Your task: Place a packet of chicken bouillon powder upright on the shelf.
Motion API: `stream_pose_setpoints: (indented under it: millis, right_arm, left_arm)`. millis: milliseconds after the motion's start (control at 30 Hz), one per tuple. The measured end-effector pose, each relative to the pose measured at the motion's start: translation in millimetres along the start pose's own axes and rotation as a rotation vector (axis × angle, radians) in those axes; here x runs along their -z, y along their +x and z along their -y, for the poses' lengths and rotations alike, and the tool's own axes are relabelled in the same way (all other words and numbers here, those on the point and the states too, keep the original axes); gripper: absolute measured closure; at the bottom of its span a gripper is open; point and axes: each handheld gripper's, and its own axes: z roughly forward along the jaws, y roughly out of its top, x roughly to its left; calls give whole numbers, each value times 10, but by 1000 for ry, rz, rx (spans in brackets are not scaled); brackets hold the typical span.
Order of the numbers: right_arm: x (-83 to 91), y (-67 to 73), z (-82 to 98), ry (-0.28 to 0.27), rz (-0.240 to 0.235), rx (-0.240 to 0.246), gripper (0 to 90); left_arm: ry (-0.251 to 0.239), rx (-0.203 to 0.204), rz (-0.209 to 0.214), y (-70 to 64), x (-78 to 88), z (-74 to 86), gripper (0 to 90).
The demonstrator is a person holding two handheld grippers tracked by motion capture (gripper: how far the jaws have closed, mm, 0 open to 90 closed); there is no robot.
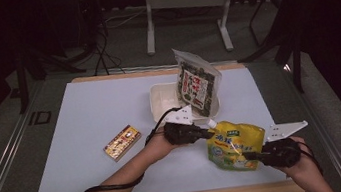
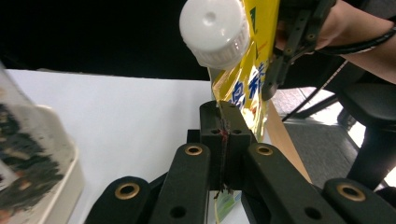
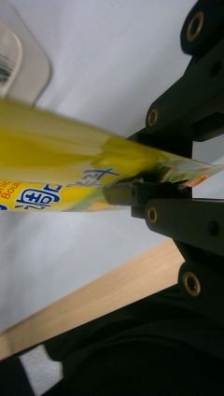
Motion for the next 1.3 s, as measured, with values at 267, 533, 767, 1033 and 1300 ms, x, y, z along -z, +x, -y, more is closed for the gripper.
stream_pose_setpoints:
  millis: [267, 533, 767, 1033, 1300]
  right_arm:
    - [69, 75, -113, -44, 16, -11, 834]
    - [109, 95, -160, -75, 31, -3, 841]
    - [98, 149, -230, -75, 50, 31, 816]
    - [10, 153, -298, -86, 3, 36, 802]
    - [-4, 205, -343, -72, 40, 60, 900]
  left_arm:
    - [-10, 24, -35, -5, 98, -51, 793]
    - [-4, 29, -48, -42, 175, -116, 867]
    - [-37, 62, -40, -23, 224, -145, 900]
    - [-13, 41, -15, -89, 143, -188, 900]
    - [-13, 52, -12, -74, 157, -191, 900]
